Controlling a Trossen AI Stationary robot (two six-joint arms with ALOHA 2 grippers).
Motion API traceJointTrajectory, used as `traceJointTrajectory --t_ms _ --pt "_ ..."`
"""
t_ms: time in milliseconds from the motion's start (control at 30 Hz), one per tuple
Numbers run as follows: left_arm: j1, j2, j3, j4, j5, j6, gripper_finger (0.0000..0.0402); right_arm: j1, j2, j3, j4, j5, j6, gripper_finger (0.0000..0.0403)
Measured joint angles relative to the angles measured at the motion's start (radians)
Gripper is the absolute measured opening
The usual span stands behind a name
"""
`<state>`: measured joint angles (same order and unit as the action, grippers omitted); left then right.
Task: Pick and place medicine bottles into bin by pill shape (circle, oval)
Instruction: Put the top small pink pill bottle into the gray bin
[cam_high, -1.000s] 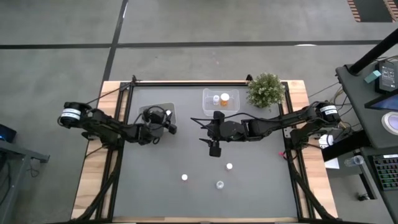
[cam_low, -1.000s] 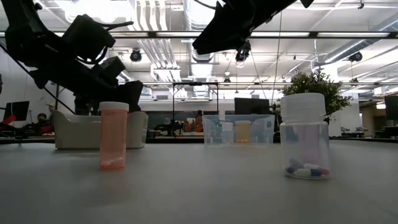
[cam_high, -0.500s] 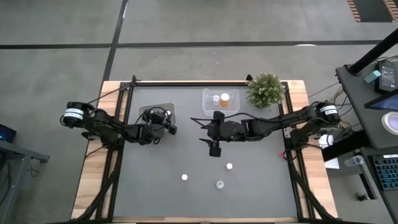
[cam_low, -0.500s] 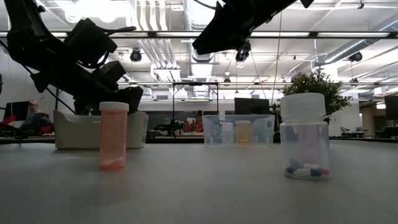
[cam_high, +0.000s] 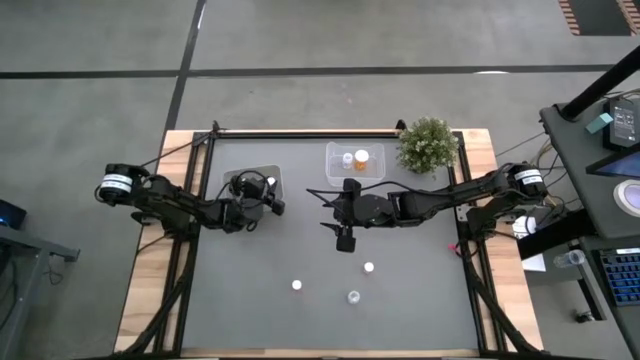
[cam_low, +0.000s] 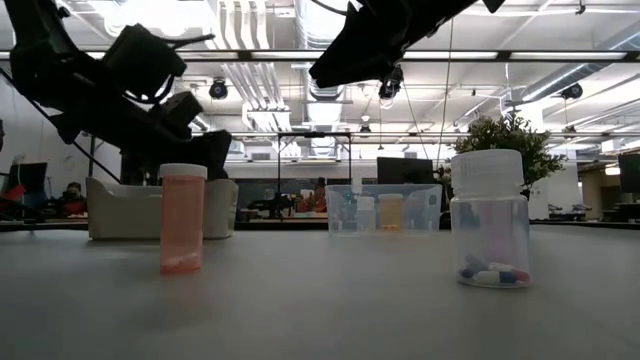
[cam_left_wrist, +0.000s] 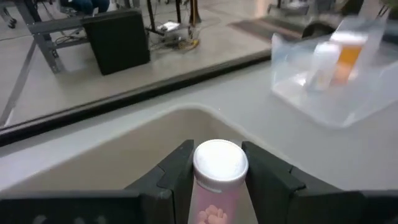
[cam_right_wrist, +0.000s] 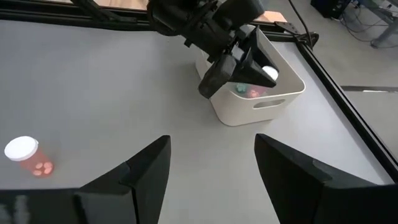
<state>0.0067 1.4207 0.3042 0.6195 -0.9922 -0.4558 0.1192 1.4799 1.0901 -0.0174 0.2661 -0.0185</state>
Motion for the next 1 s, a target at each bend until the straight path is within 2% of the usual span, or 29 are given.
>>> traceJointTrajectory --t_ms 233,400,567,767,1000 --pt "0.000 -0.130 0.000 -0.002 0.079 0.144 0.0112 0.000 0.000 0.000 0.000 0.000 0.000 0.0226" --pt "0.027 -0.274 -0.005 -0.138 0.272 0.333 0.0112 0.000 0.000 0.000 -0.001 -0.001 0.000 0.0226" --pt "0.091 -0.410 -0.046 -0.270 0.378 0.340 0.0112 0.000 0.000 0.000 -0.001 -0.003 0.000 0.0225" --pt "0.166 -0.483 -0.131 -0.149 0.586 0.381 0.0112 0.000 0.000 0.000 0.000 -0.003 0.000 0.0224" --pt "0.210 -0.461 -0.210 -0.013 0.600 0.384 0.0112 0.000 0.000 0.000 0.003 -0.003 -0.006 0.0224"
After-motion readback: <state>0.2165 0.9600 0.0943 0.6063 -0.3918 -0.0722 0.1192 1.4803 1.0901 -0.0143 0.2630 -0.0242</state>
